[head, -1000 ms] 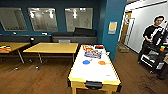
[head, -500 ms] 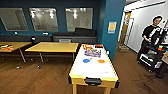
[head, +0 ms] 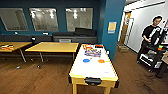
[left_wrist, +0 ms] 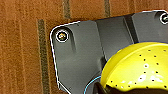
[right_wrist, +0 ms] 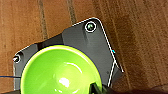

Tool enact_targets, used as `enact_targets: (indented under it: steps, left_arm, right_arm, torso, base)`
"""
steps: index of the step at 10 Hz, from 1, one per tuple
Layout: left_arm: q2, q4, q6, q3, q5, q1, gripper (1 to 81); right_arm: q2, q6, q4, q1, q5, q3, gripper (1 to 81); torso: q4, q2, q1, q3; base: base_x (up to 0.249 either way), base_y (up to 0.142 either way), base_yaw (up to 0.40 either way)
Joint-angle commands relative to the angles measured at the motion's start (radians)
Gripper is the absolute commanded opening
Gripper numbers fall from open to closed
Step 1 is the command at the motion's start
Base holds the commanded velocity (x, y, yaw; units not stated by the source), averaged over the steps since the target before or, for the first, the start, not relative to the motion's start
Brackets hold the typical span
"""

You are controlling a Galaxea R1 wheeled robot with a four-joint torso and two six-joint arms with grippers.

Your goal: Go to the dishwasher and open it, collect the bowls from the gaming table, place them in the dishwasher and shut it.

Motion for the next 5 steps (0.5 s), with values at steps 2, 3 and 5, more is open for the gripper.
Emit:
enact_targets:
  steps: [2, 3, 5]
  left_arm:
    - [-0.001, 0.01, 0.005, -0.003, 0.059, -0.056, 1.0]
    - [0.001, 0.01, 0.005, -0.003, 0.059, -0.056, 1.0]
    - [-0.001, 0.009, 0.005, -0.003, 0.059, -0.054, 1.0]
  right_arm:
    - [0.017, -0.002, -0.034, 0.05, -0.056, -0.059, 1.0]
    - [0.025, -0.003, -0.037, 0.049, -0.056, -0.059, 1.0]
    - [0.04, -0.003, -0.044, 0.047, -0.056, -0.064, 1.0]
  torso:
    - [0.0, 0.0, 0.0, 0.0]
    - [0.0, 0.0, 0.0, 0.0]
    - [0.0, 0.0, 0.0, 0.0]
  base:
    - [0.0, 0.0, 0.0]
    - [0.0, 0.0, 0.0]
    - [0.0, 0.0, 0.0]
